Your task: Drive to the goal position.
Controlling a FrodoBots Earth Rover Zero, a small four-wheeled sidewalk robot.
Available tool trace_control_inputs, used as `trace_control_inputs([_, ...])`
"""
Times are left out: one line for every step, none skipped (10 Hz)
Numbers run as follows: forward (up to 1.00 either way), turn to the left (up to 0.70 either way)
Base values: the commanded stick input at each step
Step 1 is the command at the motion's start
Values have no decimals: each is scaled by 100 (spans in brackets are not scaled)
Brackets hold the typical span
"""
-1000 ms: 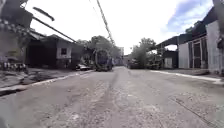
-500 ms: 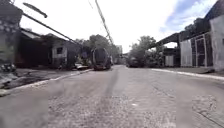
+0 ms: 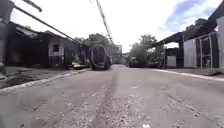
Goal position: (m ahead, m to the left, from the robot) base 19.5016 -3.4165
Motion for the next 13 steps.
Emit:
trace_control_inputs([100, 0])
trace_control_inputs([100, 0])
trace_control_inputs([100, -12])
trace_control_inputs([100, -27])
trace_control_inputs([100, -14])
trace_control_inputs([100, 0])
trace_control_inputs([100, 0])
trace_control_inputs([100, 0])
trace_control_inputs([100, -25])
trace_control_inputs([100, 0])
trace_control_inputs([100, 0])
trace_control_inputs([100, 0])
trace_control_inputs([100, 0])
